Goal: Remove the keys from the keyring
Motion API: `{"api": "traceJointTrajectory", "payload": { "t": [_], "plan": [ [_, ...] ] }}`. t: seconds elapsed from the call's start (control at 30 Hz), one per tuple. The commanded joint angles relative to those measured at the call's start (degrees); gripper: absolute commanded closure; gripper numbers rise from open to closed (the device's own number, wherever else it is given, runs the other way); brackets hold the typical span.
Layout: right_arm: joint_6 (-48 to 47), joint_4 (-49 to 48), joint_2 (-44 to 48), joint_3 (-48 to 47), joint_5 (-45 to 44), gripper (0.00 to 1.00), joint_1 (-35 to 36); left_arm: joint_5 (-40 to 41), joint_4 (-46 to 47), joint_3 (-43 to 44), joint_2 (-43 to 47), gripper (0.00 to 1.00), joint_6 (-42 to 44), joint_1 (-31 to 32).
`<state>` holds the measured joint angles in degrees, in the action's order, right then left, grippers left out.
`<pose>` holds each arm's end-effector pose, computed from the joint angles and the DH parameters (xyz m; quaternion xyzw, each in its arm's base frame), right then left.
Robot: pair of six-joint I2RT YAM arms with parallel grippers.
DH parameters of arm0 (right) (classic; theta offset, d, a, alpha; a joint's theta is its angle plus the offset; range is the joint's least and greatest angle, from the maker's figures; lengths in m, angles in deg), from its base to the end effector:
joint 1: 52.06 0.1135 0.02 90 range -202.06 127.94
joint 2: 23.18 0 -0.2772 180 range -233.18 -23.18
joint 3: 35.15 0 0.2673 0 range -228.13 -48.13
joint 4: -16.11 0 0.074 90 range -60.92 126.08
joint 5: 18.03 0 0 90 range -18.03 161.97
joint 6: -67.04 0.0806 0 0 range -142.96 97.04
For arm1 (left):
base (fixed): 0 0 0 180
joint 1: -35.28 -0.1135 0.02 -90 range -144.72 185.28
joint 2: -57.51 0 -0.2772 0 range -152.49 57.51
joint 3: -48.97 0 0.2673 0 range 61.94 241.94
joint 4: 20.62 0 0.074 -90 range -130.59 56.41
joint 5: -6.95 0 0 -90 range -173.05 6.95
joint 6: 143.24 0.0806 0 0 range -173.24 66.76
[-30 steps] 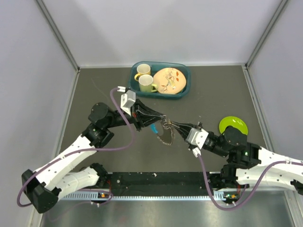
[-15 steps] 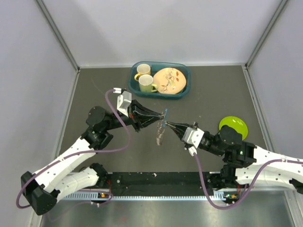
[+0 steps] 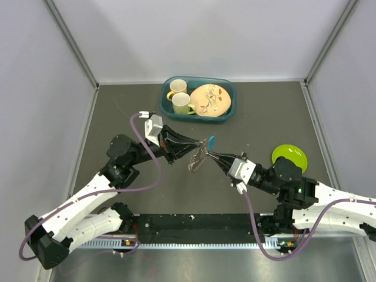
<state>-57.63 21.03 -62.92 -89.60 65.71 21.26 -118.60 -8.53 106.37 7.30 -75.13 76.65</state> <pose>0.0708 0.2056 0.3848 -0.4958 0.4119 0.2195 0.7323 0.1488 -0.1935 0.4060 0.3386 0.5010 -0.5577 0.5686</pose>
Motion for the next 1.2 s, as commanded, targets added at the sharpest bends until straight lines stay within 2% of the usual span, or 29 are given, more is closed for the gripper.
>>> {"api": "traceJointTrajectory", "payload": {
  "t": [0.0, 0.73, 1.17],
  "plan": [
    [1.63, 0.41, 0.81, 1.04, 1.96, 1.0, 0.42, 9.35, 3.42, 0.66, 1.96, 1.0, 3.52, -0.58],
    [0.66, 0.06, 1.16, 3.06, 1.34, 1.0, 0.51, 20.25, -3.61, 1.37, 3.46, 1.0, 8.53, -0.67],
    [-0.13, -0.03, 1.95, 3.42, -0.15, 1.0, 0.42, 23.33, -6.43, 1.54, 3.81, 1.0, 10.73, -0.5]
  ]
}}
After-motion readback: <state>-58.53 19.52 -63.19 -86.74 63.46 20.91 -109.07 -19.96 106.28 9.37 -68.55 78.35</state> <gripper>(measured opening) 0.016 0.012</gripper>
